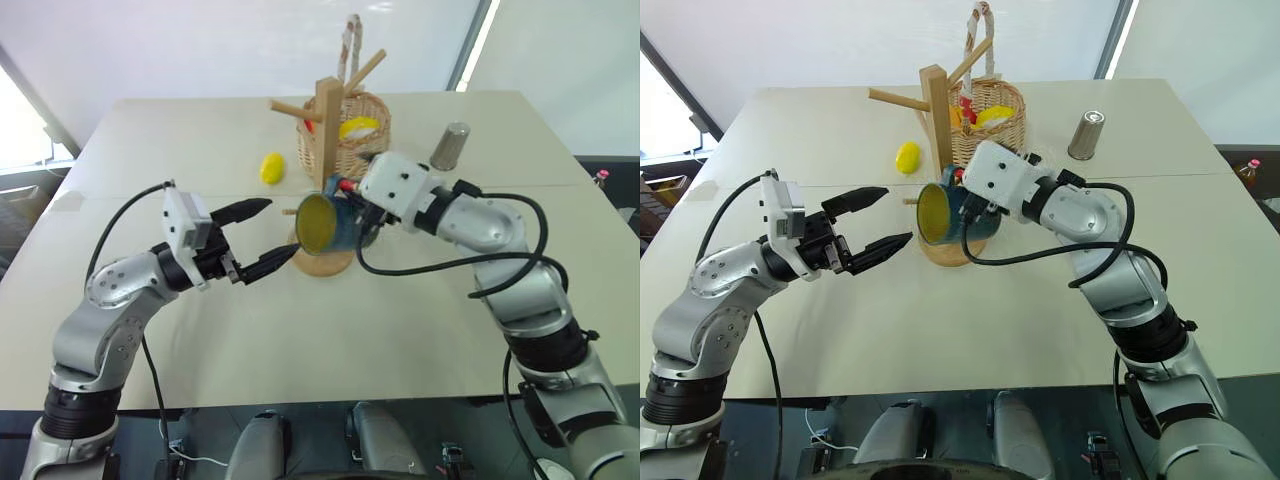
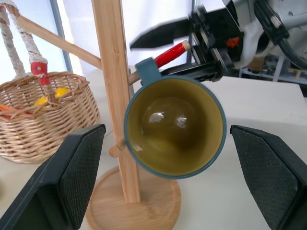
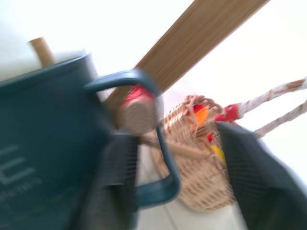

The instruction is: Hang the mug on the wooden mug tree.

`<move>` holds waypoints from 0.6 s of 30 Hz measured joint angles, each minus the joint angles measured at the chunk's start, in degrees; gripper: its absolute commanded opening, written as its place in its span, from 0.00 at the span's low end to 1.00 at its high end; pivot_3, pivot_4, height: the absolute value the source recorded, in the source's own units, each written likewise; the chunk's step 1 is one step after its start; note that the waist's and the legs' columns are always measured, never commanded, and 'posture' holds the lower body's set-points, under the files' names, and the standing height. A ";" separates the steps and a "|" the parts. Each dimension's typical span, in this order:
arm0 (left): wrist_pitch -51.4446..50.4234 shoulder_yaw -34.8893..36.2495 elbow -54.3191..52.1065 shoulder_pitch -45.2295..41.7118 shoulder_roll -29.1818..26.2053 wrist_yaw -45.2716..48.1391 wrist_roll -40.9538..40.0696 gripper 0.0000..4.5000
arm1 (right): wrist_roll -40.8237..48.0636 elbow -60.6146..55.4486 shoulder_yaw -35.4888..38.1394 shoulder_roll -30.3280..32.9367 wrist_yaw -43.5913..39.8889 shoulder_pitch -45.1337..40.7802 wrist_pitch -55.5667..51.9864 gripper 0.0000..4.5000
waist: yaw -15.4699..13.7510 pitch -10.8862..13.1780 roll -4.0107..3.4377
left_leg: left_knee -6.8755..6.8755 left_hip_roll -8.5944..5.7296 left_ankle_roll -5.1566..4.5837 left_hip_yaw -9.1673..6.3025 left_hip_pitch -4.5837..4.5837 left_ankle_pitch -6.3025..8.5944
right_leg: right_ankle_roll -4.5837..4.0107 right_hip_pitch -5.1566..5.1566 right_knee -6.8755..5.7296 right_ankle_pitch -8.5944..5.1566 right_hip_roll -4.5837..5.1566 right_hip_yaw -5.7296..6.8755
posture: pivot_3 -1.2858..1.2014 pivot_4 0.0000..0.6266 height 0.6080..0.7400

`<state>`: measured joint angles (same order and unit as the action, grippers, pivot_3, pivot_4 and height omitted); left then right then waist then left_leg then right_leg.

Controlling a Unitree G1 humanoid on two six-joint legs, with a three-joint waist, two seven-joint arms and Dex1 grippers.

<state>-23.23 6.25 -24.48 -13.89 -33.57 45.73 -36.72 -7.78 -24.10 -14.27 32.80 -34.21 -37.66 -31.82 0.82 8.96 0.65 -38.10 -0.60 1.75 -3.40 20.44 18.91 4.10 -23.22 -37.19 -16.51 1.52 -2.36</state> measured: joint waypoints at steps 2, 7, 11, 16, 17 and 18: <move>0.00 0.01 0.00 0.03 0.05 -0.20 0.00 1.00 | 0.06 -0.49 0.64 1.45 -0.60 0.32 -0.33 0.77 | -0.10 0.00 0.00 | 0.00 0.00 0.00 0.00 0.02 0.00 | 0.00 0.00 0.01 0.00 0.01 0.00 | 0.52 0.24 1.00; 0.08 2.17 1.52 0.74 1.25 -2.74 0.12 1.00 | 4.91 -2.28 10.75 2.40 -1.48 5.17 -3.35 0.77 | -0.21 0.00 0.02 | 0.02 -0.01 -0.01 -0.02 0.01 0.01 | 0.00 0.03 0.05 0.00 0.03 0.00 | 0.52 0.24 1.00; 1.25 4.13 7.24 3.23 3.61 -7.36 3.09 1.00 | 13.88 -2.59 23.42 -3.91 -0.37 13.30 -6.11 0.77 | -0.09 0.00 0.03 | 0.06 0.00 -0.01 -0.01 0.00 0.01 | 0.00 0.01 0.00 0.00 0.01 0.00 | 0.52 0.24 1.00; 5.29 6.44 13.50 5.59 7.30 -13.29 7.74 1.00 | 17.45 3.42 29.09 -10.28 3.34 24.43 1.13 0.77 | -0.09 0.00 0.02 | 0.07 0.00 -0.01 0.01 -0.04 0.00 | 0.01 0.02 -0.02 0.00 0.01 -0.01 | 0.52 0.24 1.00; 6.32 6.87 14.52 6.13 7.83 -14.49 8.81 1.00 | 17.36 5.25 29.09 -11.30 4.07 26.26 3.38 0.77 | -0.02 -0.01 0.02 | 0.07 0.00 -0.01 0.02 -0.06 0.00 | 0.01 0.02 -0.02 0.00 0.01 -0.01 | 0.52 0.24 1.00; 7.04 7.02 15.46 6.53 8.33 -15.61 9.77 1.00 | 17.28 6.73 29.00 -12.07 4.68 27.55 5.19 0.77 | 0.03 0.00 0.01 | 0.07 0.00 -0.01 0.04 -0.06 0.00 | 0.01 0.02 -0.03 0.00 0.01 -0.02 | 0.52 0.24 1.00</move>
<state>-16.19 13.27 -9.03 -7.37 -25.24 30.12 -26.95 9.49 -17.37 14.73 20.73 -29.54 -10.11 -26.63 0.84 8.96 0.66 -38.03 -0.60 1.75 -3.36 20.38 18.92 4.11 -23.21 -37.23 -16.51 1.53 -2.39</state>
